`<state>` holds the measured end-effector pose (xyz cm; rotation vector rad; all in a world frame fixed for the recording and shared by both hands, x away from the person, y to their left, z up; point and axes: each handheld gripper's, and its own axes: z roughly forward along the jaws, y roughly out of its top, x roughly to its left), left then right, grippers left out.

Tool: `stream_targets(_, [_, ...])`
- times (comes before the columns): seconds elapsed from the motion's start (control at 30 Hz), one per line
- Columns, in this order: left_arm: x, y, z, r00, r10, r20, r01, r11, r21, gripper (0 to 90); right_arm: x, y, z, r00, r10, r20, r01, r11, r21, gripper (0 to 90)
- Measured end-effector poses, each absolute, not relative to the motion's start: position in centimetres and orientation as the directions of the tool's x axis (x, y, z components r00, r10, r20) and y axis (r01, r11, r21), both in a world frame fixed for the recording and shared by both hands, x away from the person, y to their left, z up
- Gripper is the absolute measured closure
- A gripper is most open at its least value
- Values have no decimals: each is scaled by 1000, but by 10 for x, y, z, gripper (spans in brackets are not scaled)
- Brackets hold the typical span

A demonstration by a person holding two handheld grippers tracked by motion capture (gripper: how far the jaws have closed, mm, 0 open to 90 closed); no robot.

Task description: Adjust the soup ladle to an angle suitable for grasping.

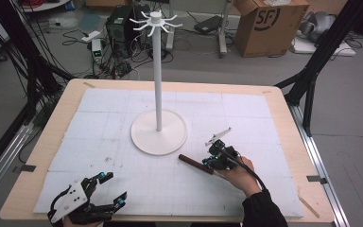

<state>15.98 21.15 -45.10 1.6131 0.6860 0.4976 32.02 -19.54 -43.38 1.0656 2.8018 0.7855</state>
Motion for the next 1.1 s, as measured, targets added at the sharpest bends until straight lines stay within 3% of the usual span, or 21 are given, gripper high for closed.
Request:
stream_targets(0.27, [159,212,-451,728,682,-66,152,-68,986,222,312,-220,-423,-722,685,100,599,545,587,900])
stream_targets(0.57, [160,211,-451,730,681,-63,154,-74,985,222,271,-244,-415,-713,694,98,529,440,726,900])
stream_targets(1.1, [160,211,-451,730,680,-60,150,-75,986,222,233,-258,-396,-710,698,94,456,354,816,900])
